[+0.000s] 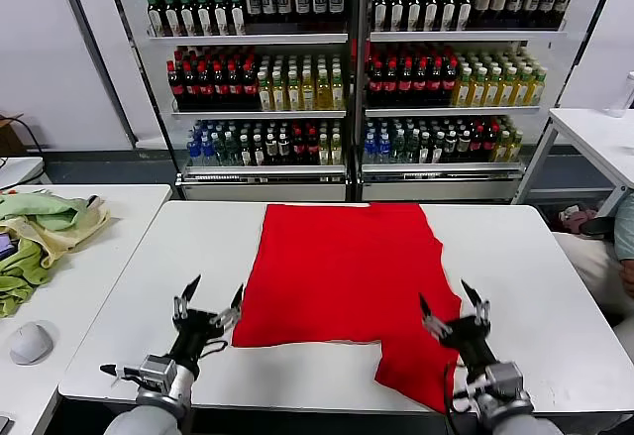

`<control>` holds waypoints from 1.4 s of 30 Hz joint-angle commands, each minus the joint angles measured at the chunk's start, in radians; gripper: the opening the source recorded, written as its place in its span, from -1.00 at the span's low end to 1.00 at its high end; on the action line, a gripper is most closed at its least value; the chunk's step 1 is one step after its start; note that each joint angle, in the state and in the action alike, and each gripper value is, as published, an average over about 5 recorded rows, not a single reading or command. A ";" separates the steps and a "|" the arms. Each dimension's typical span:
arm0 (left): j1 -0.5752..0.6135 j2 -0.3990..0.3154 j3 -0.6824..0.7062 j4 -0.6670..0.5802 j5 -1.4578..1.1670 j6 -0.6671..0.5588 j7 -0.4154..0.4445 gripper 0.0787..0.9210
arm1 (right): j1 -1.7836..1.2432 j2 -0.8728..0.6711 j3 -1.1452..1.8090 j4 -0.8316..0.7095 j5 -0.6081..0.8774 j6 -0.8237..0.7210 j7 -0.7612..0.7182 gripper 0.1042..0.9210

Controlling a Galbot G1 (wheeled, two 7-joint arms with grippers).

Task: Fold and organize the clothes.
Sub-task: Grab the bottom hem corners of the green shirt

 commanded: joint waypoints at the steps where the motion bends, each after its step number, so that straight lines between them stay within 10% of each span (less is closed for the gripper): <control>1: 0.072 0.044 0.065 -0.024 -0.090 0.141 -0.092 0.77 | -0.145 -0.028 0.015 0.038 0.041 -0.008 0.013 0.76; 25: -0.026 0.005 0.078 0.078 -0.145 0.135 -0.083 0.77 | -0.140 0.021 -0.034 -0.030 0.093 0.001 0.024 0.74; 42: -0.019 -0.006 0.101 0.084 -0.138 0.109 -0.074 -0.15 | -0.112 0.026 -0.046 -0.067 0.158 -0.003 0.027 -0.36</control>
